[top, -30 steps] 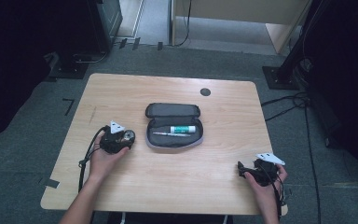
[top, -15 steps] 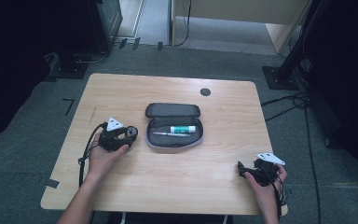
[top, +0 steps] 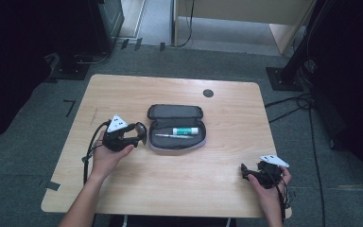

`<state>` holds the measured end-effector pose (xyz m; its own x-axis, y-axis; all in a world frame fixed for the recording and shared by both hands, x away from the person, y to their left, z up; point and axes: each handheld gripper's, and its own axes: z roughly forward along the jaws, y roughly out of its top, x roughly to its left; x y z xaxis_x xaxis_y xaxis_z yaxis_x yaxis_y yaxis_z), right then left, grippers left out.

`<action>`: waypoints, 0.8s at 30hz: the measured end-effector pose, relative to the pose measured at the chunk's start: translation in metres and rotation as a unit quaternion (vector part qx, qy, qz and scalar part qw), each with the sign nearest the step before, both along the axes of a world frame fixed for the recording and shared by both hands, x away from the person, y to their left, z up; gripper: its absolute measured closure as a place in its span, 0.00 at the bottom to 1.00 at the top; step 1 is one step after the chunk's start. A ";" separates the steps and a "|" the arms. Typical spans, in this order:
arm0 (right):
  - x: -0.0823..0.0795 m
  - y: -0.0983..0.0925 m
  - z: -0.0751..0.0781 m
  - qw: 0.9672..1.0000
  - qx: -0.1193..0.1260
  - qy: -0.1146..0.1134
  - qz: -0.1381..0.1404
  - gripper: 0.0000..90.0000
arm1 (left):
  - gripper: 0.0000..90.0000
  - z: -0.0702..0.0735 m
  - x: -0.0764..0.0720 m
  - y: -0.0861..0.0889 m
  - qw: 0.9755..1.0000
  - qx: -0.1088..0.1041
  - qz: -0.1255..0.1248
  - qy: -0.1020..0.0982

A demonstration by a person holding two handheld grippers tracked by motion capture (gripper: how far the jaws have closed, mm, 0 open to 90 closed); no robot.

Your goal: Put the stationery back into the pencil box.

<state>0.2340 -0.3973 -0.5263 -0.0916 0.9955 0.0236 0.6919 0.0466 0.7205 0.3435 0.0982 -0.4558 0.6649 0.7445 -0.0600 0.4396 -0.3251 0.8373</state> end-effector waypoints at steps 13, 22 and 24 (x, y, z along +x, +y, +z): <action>0.000 0.000 0.000 1.000 -0.001 0.000 0.000 0.05 | 0.47 0.022 0.000 -0.009 1.000 -0.017 -0.012 -0.021; 0.000 0.000 0.000 1.000 -0.001 0.000 0.000 0.05 | 0.47 0.027 0.005 -0.025 0.999 -0.016 -0.024 -0.027; 0.000 0.000 0.000 1.000 0.000 0.000 0.000 0.05 | 0.47 0.026 0.008 -0.031 0.999 -0.011 -0.028 -0.026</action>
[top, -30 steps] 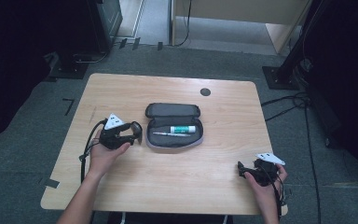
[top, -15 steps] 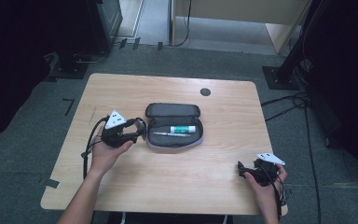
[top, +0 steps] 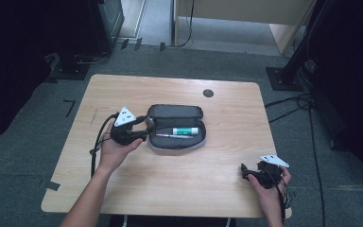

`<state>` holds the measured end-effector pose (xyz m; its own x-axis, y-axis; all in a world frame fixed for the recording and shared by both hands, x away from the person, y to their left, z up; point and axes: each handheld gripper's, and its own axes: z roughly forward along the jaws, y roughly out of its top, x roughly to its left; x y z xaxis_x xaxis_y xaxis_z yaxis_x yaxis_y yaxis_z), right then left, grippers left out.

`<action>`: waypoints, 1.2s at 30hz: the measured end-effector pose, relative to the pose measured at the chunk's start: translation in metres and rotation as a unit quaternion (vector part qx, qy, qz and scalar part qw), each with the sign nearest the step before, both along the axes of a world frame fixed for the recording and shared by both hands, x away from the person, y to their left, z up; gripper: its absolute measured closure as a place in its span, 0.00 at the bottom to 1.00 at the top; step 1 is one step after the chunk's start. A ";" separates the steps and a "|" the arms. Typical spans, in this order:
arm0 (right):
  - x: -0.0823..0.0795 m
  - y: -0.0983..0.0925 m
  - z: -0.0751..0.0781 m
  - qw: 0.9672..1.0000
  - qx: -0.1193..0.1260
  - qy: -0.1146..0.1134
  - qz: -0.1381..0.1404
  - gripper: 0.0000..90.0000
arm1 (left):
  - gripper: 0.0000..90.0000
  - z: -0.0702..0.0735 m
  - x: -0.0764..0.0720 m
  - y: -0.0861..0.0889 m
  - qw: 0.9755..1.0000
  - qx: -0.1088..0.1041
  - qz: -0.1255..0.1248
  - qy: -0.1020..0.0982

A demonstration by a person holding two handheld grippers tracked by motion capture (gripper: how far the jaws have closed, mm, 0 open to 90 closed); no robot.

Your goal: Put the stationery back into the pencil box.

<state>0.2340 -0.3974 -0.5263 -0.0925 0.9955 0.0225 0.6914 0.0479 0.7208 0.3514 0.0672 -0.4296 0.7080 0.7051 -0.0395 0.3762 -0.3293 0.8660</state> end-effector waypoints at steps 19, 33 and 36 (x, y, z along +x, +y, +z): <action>0.000 0.000 0.000 1.000 0.000 0.000 0.001 0.05 | 0.47 -0.028 0.011 -0.037 0.997 0.080 -0.018 0.001; 0.000 0.000 0.000 1.000 0.000 -0.001 0.002 0.06 | 0.47 -0.043 0.017 -0.064 0.993 0.103 -0.056 0.008; 0.000 0.000 0.000 1.000 0.001 -0.001 0.002 0.06 | 0.47 -0.044 0.017 -0.068 0.992 0.103 -0.065 0.015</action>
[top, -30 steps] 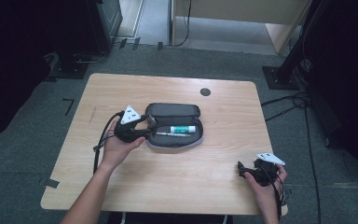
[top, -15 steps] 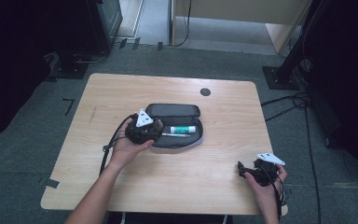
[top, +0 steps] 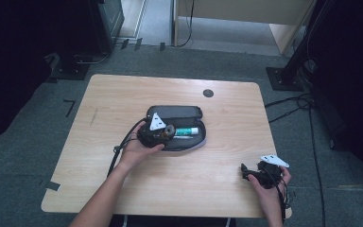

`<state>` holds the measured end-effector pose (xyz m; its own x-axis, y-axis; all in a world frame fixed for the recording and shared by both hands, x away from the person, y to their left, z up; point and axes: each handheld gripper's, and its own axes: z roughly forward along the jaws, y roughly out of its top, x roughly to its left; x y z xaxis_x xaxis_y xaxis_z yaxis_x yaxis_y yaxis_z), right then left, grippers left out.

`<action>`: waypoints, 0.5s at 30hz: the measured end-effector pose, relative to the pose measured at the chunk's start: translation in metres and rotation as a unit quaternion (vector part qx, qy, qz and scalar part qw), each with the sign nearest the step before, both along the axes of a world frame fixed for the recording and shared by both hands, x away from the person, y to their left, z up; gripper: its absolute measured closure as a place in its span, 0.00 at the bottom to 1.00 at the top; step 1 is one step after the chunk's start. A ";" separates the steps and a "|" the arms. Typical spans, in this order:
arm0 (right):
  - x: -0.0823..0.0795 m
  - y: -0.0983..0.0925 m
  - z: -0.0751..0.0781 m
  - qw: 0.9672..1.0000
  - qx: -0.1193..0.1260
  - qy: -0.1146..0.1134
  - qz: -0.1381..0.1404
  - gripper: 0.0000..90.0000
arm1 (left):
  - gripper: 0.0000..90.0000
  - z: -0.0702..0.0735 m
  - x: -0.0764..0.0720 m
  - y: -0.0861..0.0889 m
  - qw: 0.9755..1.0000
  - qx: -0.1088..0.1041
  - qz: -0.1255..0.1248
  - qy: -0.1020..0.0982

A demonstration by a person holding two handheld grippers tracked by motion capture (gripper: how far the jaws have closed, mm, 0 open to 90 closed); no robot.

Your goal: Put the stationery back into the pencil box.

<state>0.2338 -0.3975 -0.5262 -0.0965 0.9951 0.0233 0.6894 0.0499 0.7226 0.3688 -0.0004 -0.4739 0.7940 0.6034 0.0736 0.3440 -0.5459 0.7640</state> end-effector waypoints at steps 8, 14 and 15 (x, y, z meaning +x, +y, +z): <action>0.000 0.000 0.000 1.000 0.000 0.000 0.000 0.06 | 0.47 -0.004 0.001 -0.005 1.000 0.003 -0.002 -0.002; 0.000 0.000 0.000 1.000 0.000 0.000 0.000 0.06 | 0.47 -0.004 0.001 -0.005 1.000 0.000 0.001 -0.006; 0.000 0.000 0.000 1.000 0.000 0.000 0.000 0.06 | 0.47 -0.004 0.000 -0.005 1.000 -0.002 0.000 -0.005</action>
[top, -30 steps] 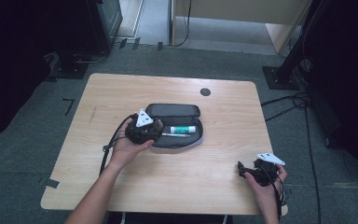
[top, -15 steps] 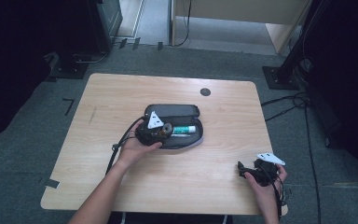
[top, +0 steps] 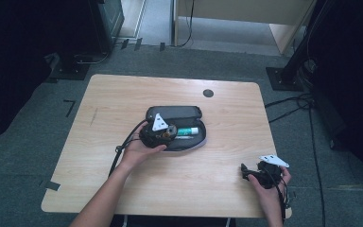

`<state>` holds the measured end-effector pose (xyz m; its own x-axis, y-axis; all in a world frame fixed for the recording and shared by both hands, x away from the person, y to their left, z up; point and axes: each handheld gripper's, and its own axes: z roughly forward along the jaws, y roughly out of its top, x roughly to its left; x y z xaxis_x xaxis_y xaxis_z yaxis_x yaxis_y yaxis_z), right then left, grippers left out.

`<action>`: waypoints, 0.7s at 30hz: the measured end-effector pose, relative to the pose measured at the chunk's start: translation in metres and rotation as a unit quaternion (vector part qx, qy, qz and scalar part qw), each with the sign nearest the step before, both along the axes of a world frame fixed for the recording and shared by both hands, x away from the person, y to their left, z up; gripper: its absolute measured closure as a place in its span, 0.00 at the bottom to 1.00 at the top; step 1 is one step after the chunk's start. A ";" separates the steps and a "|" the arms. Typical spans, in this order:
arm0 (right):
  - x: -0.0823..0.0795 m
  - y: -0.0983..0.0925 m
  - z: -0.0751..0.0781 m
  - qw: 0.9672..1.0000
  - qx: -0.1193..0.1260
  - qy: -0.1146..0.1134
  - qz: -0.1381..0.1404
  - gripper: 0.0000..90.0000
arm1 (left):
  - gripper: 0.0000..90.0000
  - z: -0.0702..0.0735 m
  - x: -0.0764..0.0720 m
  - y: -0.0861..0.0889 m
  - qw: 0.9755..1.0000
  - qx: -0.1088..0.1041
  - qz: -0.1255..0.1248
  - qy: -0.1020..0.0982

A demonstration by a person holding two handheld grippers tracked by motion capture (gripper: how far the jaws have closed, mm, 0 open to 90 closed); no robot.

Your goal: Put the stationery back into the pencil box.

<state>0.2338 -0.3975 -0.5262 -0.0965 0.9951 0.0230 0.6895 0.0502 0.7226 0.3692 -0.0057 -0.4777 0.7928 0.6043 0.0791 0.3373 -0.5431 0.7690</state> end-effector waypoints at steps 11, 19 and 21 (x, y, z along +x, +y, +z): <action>0.000 0.000 0.000 1.000 0.000 0.000 0.000 0.06 | 0.50 0.005 -0.002 0.003 1.000 -0.011 0.002 0.000; 0.000 0.000 0.000 1.000 0.000 0.000 0.000 0.06 | 0.47 0.011 -0.006 0.017 0.999 -0.046 0.020 0.006; 0.000 0.000 0.000 1.000 0.000 0.000 0.000 0.06 | 0.46 0.013 -0.007 0.022 0.998 -0.057 0.026 0.008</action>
<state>0.2338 -0.3974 -0.5262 -0.0962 0.9951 0.0231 0.6894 0.0499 0.7227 0.3625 0.0163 -0.4648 0.7607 0.6491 -0.0053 0.3755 -0.4334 0.8192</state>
